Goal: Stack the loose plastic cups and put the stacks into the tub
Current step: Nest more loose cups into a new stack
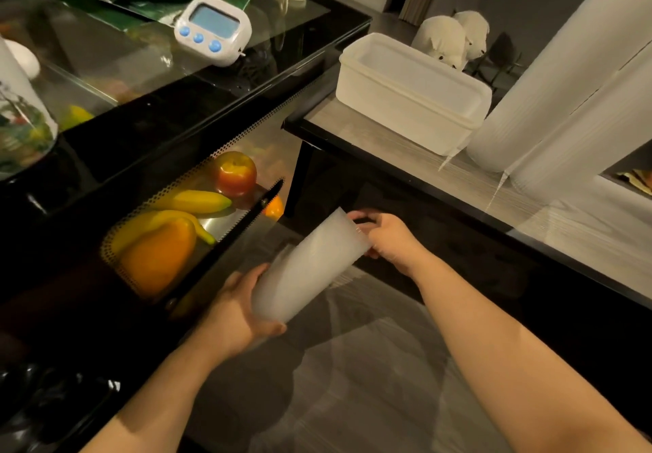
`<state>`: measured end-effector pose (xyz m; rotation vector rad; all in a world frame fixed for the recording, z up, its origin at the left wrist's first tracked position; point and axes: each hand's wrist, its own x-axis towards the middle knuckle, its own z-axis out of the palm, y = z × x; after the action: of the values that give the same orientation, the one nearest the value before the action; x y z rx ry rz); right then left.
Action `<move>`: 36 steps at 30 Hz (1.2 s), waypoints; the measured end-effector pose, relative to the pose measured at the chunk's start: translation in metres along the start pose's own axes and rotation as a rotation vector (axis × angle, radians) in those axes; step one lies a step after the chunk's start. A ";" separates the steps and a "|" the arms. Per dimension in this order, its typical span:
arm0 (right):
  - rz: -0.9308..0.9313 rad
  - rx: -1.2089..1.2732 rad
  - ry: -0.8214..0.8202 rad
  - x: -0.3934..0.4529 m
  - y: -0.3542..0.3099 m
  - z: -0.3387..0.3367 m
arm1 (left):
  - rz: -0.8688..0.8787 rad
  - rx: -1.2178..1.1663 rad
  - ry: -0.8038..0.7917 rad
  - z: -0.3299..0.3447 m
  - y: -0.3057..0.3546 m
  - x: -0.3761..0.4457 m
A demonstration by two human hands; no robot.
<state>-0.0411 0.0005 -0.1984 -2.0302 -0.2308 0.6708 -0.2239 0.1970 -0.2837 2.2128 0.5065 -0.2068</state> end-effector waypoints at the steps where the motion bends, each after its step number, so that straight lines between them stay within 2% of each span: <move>1: 0.003 0.016 -0.001 0.004 -0.001 0.004 | -0.023 0.017 -0.014 -0.001 -0.002 0.001; 6: 0.123 0.137 0.113 0.043 -0.004 0.029 | -0.069 -0.026 0.040 -0.003 -0.010 0.013; 11: 0.155 -0.388 -0.002 0.087 0.013 0.050 | -0.064 -0.179 0.146 0.000 -0.019 0.018; 13: 0.148 -0.512 -0.081 0.124 0.043 0.053 | -0.062 -0.243 0.149 0.002 -0.022 0.018; 16: 0.102 -0.554 -0.170 0.164 0.075 0.058 | -0.092 -0.301 0.141 0.004 -0.024 0.017; 21: 0.124 -0.433 -0.035 0.155 0.067 0.061 | -0.133 -0.317 0.122 0.000 -0.026 0.018; 26: 0.140 -0.342 0.060 0.100 0.038 0.049 | -0.141 -0.272 0.115 -0.003 -0.030 0.017; 30: 0.262 -0.073 0.269 0.068 0.026 0.024 | -0.095 -0.183 0.118 -0.005 -0.032 0.013; 34: 0.273 0.206 0.414 0.019 0.027 -0.007 | -0.066 -0.058 0.100 -0.005 -0.022 0.003; 36: 0.274 0.392 0.426 -0.009 0.026 -0.021 | -0.026 0.005 0.096 -0.005 -0.014 -0.003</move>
<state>-0.0397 -0.0325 -0.2088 -1.7818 0.4057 0.3922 -0.2329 0.2083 -0.2897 2.2302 0.5881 -0.1158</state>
